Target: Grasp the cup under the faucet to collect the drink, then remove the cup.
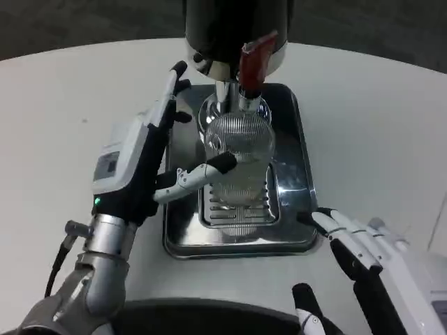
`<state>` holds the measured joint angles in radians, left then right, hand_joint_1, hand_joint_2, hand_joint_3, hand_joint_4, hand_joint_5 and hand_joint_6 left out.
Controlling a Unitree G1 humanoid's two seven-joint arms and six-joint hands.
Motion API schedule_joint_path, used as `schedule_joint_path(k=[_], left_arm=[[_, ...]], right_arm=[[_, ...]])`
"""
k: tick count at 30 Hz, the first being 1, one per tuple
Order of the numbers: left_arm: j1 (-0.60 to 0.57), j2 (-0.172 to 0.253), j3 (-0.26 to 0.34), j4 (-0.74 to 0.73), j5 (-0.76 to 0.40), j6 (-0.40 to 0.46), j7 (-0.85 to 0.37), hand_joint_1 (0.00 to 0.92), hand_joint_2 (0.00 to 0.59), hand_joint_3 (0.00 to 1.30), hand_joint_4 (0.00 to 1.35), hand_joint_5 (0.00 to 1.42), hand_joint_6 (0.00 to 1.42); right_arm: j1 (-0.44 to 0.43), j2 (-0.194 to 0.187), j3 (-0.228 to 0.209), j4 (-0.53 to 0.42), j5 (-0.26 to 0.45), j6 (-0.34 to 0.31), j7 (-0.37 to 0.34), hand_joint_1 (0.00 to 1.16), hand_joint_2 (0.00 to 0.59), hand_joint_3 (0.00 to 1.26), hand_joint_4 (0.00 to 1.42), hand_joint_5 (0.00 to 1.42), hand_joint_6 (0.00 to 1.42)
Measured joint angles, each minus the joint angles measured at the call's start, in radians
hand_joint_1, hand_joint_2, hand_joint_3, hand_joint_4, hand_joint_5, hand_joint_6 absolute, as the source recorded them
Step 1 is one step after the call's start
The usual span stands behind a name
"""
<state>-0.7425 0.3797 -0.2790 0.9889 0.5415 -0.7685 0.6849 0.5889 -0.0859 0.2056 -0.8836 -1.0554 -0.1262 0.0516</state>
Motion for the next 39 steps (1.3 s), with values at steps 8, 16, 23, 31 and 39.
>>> schedule_joint_path(k=[8, 16, 23, 31, 39], left_arm=[[0.218, 0.051, 0.165, -0.418, -0.382, -0.065, -0.363, 0.000, 0.113, 0.00, 0.00, 0.18, 0.13], [0.275, 0.077, 0.280, -0.732, -0.617, 0.088, -0.635, 0.000, 0.128, 0.00, 0.00, 0.08, 0.05], [0.257, 0.076, 0.305, -0.846, -0.701, 0.179, -0.836, 0.000, 0.134, 0.00, 0.00, 0.10, 0.08], [0.170, 0.038, 0.293, -0.852, -0.709, 0.183, -0.980, 0.000, 0.138, 0.00, 0.00, 0.07, 0.07], [0.074, 0.025, 0.283, -0.825, -0.735, 0.235, -1.123, 0.000, 0.150, 0.00, 0.00, 0.06, 0.04]], right_arm=[[-0.009, -0.002, 0.000, 0.012, 0.005, 0.002, 0.005, 0.49, 0.495, 0.21, 0.14, 0.18, 0.14], [-0.057, 0.001, 0.009, 0.014, 0.005, 0.003, 0.027, 0.49, 0.495, 0.21, 0.14, 0.17, 0.15], [-0.057, 0.008, 0.033, 0.015, 0.000, 0.010, 0.035, 0.49, 0.495, 0.21, 0.14, 0.17, 0.15], [-0.049, 0.014, 0.053, 0.016, -0.010, 0.018, 0.035, 0.49, 0.495, 0.21, 0.14, 0.17, 0.15], [-0.035, 0.034, 0.055, 0.016, -0.013, 0.023, 0.035, 0.48, 0.487, 0.23, 0.14, 0.17, 0.15]])
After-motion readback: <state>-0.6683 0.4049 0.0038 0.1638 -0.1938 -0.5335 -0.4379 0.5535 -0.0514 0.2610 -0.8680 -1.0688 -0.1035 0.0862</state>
